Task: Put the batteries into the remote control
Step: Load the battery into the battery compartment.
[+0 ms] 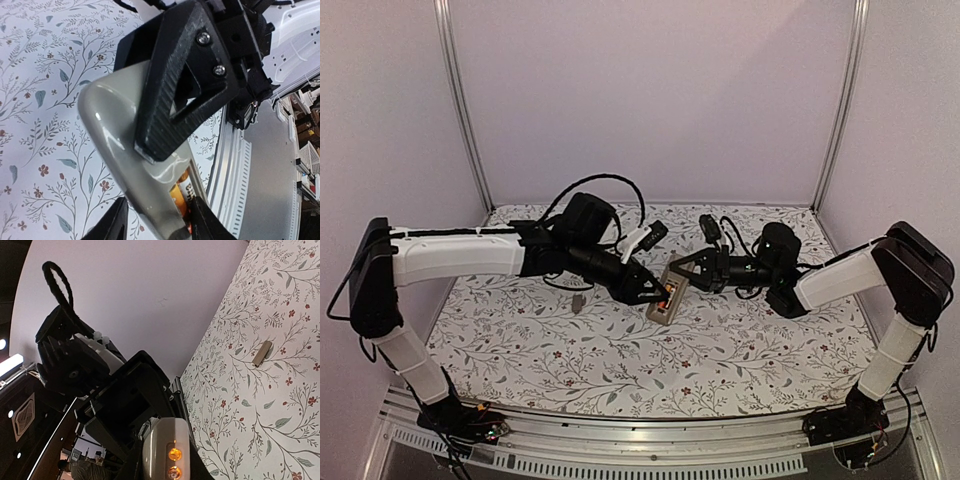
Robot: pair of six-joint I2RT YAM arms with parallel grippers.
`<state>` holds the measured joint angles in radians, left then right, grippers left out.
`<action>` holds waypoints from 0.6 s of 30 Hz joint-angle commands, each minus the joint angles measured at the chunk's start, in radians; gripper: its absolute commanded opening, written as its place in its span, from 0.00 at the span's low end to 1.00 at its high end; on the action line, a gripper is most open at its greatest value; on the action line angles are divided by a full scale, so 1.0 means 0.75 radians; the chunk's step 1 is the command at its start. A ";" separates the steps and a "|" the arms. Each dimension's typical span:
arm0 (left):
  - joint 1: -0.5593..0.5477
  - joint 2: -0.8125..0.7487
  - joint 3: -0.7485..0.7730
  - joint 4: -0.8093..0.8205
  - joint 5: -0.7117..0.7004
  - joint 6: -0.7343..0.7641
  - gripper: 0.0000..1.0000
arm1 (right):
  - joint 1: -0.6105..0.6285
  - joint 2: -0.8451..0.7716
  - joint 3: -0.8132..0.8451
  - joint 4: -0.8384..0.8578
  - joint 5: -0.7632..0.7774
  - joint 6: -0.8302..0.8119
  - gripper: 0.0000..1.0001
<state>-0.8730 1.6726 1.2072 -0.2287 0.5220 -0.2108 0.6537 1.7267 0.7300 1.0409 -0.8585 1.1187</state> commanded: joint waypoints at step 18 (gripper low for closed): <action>0.246 -0.149 -0.191 -0.395 -0.918 -0.372 0.72 | -0.163 -0.304 0.000 -0.620 0.218 -0.447 0.00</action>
<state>-0.7361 1.5486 1.0809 -0.3714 0.0734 -0.3321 0.5426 1.5383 0.7292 0.7319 -0.7551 0.9081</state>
